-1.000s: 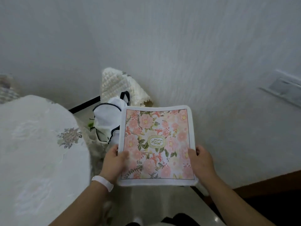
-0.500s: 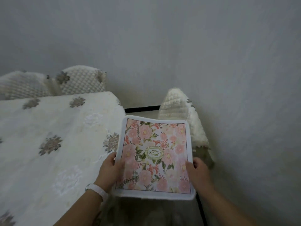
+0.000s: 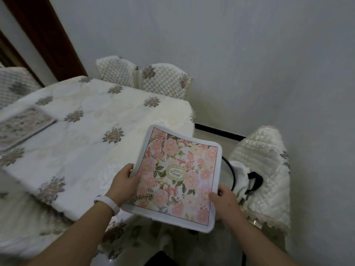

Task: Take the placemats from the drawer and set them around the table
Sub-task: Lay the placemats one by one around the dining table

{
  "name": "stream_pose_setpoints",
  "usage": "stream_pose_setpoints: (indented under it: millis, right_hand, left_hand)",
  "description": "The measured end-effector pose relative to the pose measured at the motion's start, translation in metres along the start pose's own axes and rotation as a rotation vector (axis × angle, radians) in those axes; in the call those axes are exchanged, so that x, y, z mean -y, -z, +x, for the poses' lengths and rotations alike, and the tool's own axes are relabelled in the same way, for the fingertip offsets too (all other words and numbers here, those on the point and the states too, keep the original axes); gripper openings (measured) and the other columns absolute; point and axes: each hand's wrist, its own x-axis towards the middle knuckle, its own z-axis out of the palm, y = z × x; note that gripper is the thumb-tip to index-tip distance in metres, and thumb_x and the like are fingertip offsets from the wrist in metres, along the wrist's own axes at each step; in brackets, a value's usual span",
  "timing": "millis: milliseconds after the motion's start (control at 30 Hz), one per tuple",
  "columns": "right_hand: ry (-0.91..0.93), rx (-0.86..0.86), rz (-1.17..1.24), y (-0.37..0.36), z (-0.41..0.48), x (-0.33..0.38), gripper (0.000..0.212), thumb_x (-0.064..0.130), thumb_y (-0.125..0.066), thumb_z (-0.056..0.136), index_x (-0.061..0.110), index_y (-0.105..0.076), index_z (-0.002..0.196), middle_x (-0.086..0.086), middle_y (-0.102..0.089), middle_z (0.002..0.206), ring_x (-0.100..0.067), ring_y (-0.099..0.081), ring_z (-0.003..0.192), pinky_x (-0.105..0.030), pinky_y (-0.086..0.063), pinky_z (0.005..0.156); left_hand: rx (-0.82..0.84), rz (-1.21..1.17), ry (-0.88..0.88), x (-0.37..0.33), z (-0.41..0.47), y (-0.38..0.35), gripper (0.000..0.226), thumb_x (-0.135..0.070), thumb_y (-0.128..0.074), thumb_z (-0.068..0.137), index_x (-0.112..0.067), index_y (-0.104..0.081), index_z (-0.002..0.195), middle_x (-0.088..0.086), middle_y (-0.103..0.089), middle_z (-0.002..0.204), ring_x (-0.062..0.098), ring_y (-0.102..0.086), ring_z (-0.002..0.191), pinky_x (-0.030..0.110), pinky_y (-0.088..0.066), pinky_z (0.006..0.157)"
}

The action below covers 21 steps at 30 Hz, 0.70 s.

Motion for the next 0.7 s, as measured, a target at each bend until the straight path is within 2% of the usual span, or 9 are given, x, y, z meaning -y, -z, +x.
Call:
stream_pose_setpoints:
  millis: [200,333,400,533,633,700]
  right_hand:
    - [0.015,0.077,-0.058,-0.023,0.04,0.021,0.01,0.008,-0.057,0.094,0.015,-0.058,0.102,0.002,-0.066,0.097,-0.009,-0.064,0.083,-0.02,-0.046,0.056]
    - [-0.019,0.076,-0.011,-0.041,0.068,0.035,0.012,0.005,-0.055,0.095,0.018,-0.056,0.096,0.0,-0.067,0.097,-0.009,-0.066,0.08,-0.015,-0.049,0.051]
    - [-0.047,0.079,-0.008,-0.05,0.083,0.042,0.012,0.005,-0.054,0.096,0.017,-0.056,0.097,0.001,-0.068,0.096,-0.008,-0.067,0.08,-0.014,-0.05,0.049]
    - [-0.067,0.086,-0.059,-0.074,0.118,0.06,0.01,0.008,-0.055,0.096,0.018,-0.056,0.096,-0.002,-0.069,0.101,-0.013,-0.069,0.085,-0.021,-0.055,0.055]
    - [-0.103,0.061,-0.092,-0.096,0.147,0.067,0.009,0.009,-0.057,0.094,0.018,-0.059,0.098,-0.004,-0.07,0.105,-0.019,-0.069,0.089,-0.036,-0.06,0.072]
    - [-0.117,0.049,-0.117,-0.11,0.162,0.072,0.011,0.01,-0.058,0.093,0.014,-0.06,0.103,-0.003,-0.069,0.104,-0.02,-0.069,0.09,-0.039,-0.059,0.075]
  left_hand:
    - [-0.044,-0.008,0.077,0.015,0.033,0.012,0.01,-0.019,-0.056,0.094,-0.025,-0.059,0.101,0.014,-0.069,0.091,0.04,-0.068,0.078,0.038,-0.056,0.055]
    - [-0.022,-0.021,0.084,0.023,0.075,0.017,0.012,-0.02,-0.058,0.093,-0.027,-0.06,0.102,0.009,-0.071,0.091,0.032,-0.069,0.076,0.039,-0.057,0.062]
    - [-0.001,-0.019,0.096,0.026,0.101,0.02,0.011,-0.021,-0.059,0.092,-0.028,-0.06,0.101,0.006,-0.071,0.09,0.029,-0.069,0.073,0.038,-0.058,0.06]
    - [0.039,-0.031,0.106,0.032,0.156,0.027,0.011,-0.016,-0.057,0.094,-0.025,-0.059,0.1,0.012,-0.067,0.08,0.026,-0.057,0.056,0.029,-0.047,0.043]
    - [0.076,-0.026,0.124,0.041,0.191,0.032,0.01,-0.014,-0.055,0.093,-0.021,-0.059,0.101,0.013,-0.062,0.075,0.023,-0.052,0.052,0.029,-0.045,0.045]
    - [0.093,-0.013,0.133,0.045,0.21,0.035,0.012,-0.014,-0.055,0.093,-0.021,-0.059,0.101,0.014,-0.064,0.077,0.024,-0.054,0.052,0.03,-0.047,0.045]
